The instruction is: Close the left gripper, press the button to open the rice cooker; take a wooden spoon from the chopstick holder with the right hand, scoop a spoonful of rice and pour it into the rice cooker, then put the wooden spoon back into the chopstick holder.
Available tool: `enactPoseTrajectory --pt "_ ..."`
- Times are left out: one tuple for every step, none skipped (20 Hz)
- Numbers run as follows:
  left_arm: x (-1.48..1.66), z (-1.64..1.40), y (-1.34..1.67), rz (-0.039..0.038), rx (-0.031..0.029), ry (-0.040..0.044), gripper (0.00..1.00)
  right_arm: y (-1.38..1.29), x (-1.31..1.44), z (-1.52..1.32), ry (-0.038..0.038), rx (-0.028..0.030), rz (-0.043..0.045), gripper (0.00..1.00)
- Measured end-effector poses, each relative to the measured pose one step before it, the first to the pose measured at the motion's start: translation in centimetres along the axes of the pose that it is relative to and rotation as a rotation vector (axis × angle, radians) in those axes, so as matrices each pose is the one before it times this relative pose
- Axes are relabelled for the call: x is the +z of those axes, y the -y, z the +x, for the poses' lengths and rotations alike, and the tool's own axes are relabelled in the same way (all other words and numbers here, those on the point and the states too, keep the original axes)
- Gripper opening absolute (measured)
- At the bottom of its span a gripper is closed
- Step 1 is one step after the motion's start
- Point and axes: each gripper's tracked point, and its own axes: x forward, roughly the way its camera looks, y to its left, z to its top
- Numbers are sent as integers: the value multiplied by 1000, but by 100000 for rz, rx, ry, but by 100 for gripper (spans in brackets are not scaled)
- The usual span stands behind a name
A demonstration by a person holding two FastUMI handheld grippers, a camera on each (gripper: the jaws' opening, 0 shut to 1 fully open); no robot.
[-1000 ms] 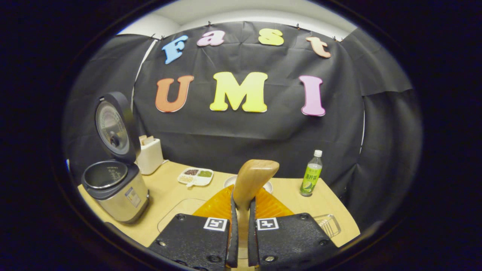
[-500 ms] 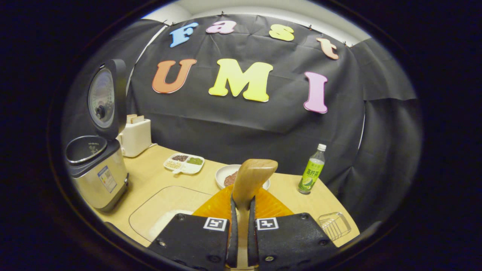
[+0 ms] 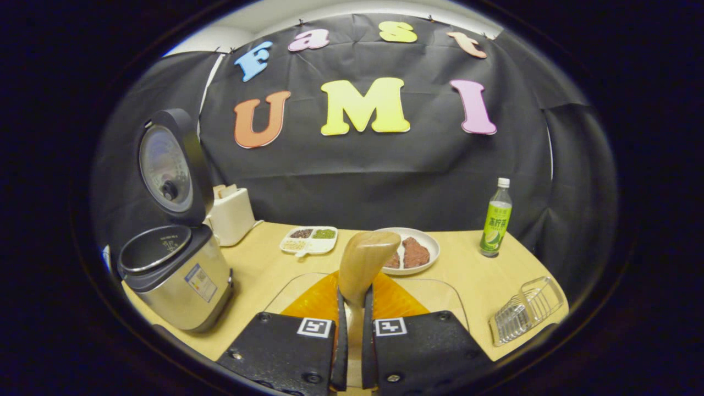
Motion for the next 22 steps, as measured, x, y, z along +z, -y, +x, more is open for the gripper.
enactPoseTrajectory --pt "-121 7 -120 532 392 -246 96 -272 -33 -68 -181 1024 1811 15" --pt "-101 -7 -33 367 -101 -188 96 -188 -74 -39 -371 1488 2675 15" --pt "-67 55 118 246 -168 -118 96 -158 -9 -4 -412 1518 3372 15" --pt "-74 -34 21 186 -49 -77 96 -127 -109 -31 -317 1849 3997 15" --pt "-19 19 -2 218 -38 -21 96 178 74 69 -614 774 4115 15" --pt "6 20 50 288 -138 50 96 169 -131 -8 -898 1183 4801 15" --pt "-49 105 -49 269 67 -438 96 326 70 19 -1007 747 5015 15" --pt "-176 107 25 187 99 -391 100 176 88 62 -908 1694 5479 14" --pt "-122 20 -23 239 17 -374 96 210 -3 -3 -1137 1958 5919 14" --pt "-51 43 82 229 29 -201 96 415 103 -57 -800 1503 6884 14" --pt "-26 11 -9 231 -3 -133 96 441 96 -16 -706 1375 7077 14" --pt "54 20 66 58 115 90 96 271 -33 8 -652 1174 5819 14" --pt "49 -155 -8 -9 23 -18 96 523 103 -12 -122 364 5465 14" --pt "69 -35 66 80 -100 -50 96 438 121 -42 -235 542 5082 13" --pt "33 -60 -14 125 24 151 96 355 123 -72 -58 591 5398 13" --pt "-31 137 -28 208 16 -108 96 271 103 -98 -119 656 4706 13" --pt "-70 -126 23 281 251 3 96 98 185 -39 247 1453 4598 13" --pt "133 28 -151 886 1146 187 96 3 53 -248 489 1263 3597 13" --pt "-6 144 -313 1406 1400 240 96 -1 340 -97 883 1279 3497 14" --pt "21 -11 -172 1158 911 -46 95 152 266 -304 936 51 3513 13" --pt "-36 -65 32 446 48 -76 96 73 539 -176 1692 183 3564 14" --pt "5 -42 277 -128 -504 -39 96 200 472 -172 1393 -303 2986 13"
